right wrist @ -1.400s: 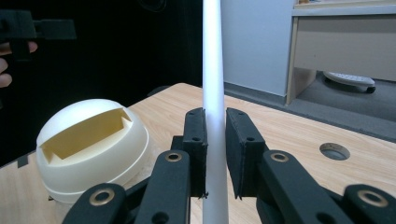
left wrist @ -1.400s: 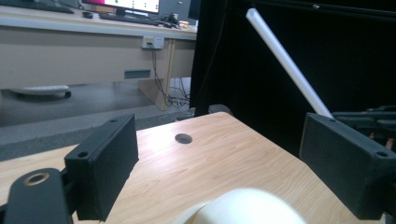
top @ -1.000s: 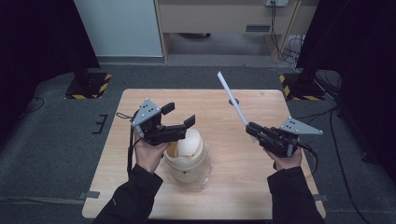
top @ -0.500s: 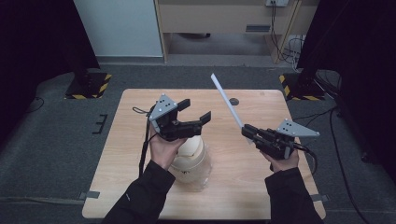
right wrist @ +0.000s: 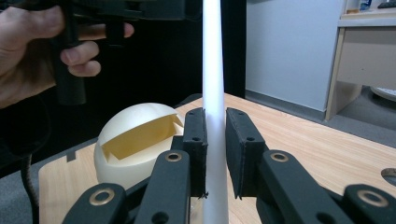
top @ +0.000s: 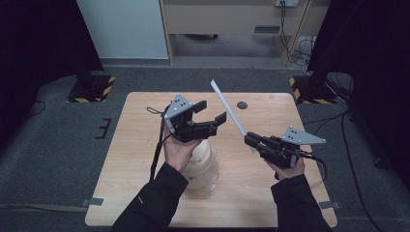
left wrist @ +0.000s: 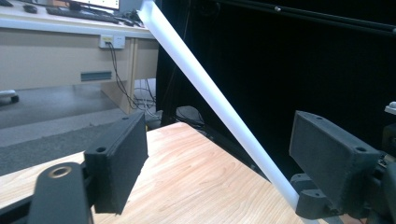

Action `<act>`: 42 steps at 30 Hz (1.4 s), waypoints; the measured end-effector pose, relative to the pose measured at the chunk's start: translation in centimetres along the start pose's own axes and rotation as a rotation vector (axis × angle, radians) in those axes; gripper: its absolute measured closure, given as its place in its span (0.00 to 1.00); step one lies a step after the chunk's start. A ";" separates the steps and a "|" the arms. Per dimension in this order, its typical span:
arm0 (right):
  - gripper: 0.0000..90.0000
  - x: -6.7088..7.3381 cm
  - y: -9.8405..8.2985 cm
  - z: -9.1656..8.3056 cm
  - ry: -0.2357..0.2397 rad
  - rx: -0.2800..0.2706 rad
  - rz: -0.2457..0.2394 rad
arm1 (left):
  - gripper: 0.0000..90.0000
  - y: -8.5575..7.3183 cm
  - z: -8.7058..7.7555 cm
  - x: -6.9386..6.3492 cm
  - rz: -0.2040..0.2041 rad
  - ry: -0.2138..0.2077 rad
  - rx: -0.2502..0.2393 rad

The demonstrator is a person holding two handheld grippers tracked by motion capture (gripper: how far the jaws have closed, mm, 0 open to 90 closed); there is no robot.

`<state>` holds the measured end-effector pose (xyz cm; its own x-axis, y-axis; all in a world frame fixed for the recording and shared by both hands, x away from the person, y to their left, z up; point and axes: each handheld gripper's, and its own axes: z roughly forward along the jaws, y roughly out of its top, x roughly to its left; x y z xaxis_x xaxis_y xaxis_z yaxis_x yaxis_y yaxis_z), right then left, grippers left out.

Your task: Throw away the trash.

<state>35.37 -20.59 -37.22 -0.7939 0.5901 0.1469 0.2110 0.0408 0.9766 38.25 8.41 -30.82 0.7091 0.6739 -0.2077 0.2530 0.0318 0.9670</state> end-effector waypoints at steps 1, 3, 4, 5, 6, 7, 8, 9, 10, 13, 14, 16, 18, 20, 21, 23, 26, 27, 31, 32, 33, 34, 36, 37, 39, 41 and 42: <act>0.88 0.0 0.0 0.0 0.003 0.000 -0.001 | 0.22 0.0 0.2 0.0 0.005 -0.003 0.006; 0.88 0.0 0.0 0.0 0.006 -0.002 0.001 | 0.24 0.0 0.5 -0.2 0.005 -0.007 0.005; 0.88 0.1 0.0 0.1 0.010 -0.002 0.000 | 0.25 0.0 0.5 -0.2 0.005 -0.007 0.005; 0.88 0.1 -0.1 0.1 0.013 -0.003 0.000 | 0.26 0.0 0.7 -0.3 0.006 -0.012 0.011; 0.88 0.1 -0.1 0.1 0.018 -0.004 0.000 | 0.26 0.0 0.8 -0.4 0.003 -0.012 0.013; 0.88 0.1 -0.1 0.1 0.022 -0.004 0.000 | 0.28 0.0 0.9 -0.5 0.005 -0.014 0.020; 0.88 0.2 -0.1 0.2 0.027 -0.004 0.001 | 0.31 0.0 1.0 -0.6 0.003 -0.020 0.026; 0.88 0.2 -0.2 0.3 0.033 -0.003 0.004 | 0.34 0.1 1.1 -0.6 0.004 -0.021 0.030; 0.88 0.3 -0.2 0.4 0.036 -0.003 0.003 | 0.36 0.1 1.1 -0.7 0.005 -0.020 0.032; 0.88 0.4 -0.3 0.6 0.049 0.000 0.005 | 0.44 0.1 1.2 -0.8 0.000 -0.027 0.032; 0.88 0.4 -0.4 0.6 0.052 0.002 0.004 | 0.48 0.2 1.2 -0.8 -0.006 -0.029 0.033; 0.88 0.4 -0.4 0.7 0.056 0.005 0.001 | 0.54 0.2 1.2 -0.8 -0.011 -0.032 0.036; 0.88 0.5 -0.5 0.8 0.060 0.007 0.002 | 0.59 0.2 1.1 -0.8 -0.016 -0.038 0.036; 0.88 0.5 -0.5 0.9 0.065 0.011 -0.003 | 0.66 0.2 1.1 -0.7 -0.022 -0.041 0.041; 0.88 0.5 -0.6 0.9 0.067 0.016 -0.001 | 0.70 0.2 1.1 -0.7 -0.028 -0.042 0.042; 0.88 0.5 -0.6 1.0 0.072 0.022 -0.005 | 0.75 0.2 1.0 -0.7 -0.036 -0.046 0.046; 0.88 0.5 -0.7 1.1 0.074 0.031 -0.009 | 0.78 0.2 1.1 -0.8 -0.043 -0.057 0.047; 0.88 0.5 -0.7 1.2 0.075 0.033 -0.009 | 0.78 0.2 1.1 -0.9 -0.044 -0.059 0.045; 0.87 0.6 -0.8 1.3 0.078 0.040 -0.004 | 0.81 0.2 1.0 -1.1 -0.053 -0.077 0.037; 0.87 0.6 -0.9 1.4 0.078 0.041 -0.004 | 0.82 0.2 1.0 -1.2 -0.053 -0.083 0.034; 0.87 0.6 -0.9 1.4 0.078 0.041 -0.004 | 0.83 0.2 1.0 -1.2 -0.053 -0.083 0.034; 0.87 0.6 -0.9 1.4 0.076 0.043 -0.003 | 0.83 0.2 1.0 -1.4 -0.056 -0.101 0.030; 0.86 0.5 -0.9 1.4 0.070 0.045 -0.003 | 0.85 0.2 1.0 -1.5 -0.053 -0.113 0.030; 0.86 0.5 -0.9 1.4 0.067 0.044 -0.004 | 0.86 0.3 0.9 -1.6 -0.042 -0.110 0.027; 0.86 0.5 -0.8 1.3 0.059 0.039 0.003 | 0.89 0.3 0.8 -1.6 -0.037 -0.112 0.020; 0.86 0.4 -0.8 1.2 0.050 0.035 0.003 | 0.89 0.4 0.6 -1.6 -0.033 -0.116 0.014; 0.85 0.4 -0.8 1.2 0.043 0.037 0.003 | 0.89 0.5 0.5 -1.6 -0.032 -0.119 0.011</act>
<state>35.58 -19.46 -38.14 -0.8169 0.5550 0.1567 0.2333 0.0695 0.9699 37.59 6.98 -30.09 0.7735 0.5801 -0.2552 0.2834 0.0436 0.9580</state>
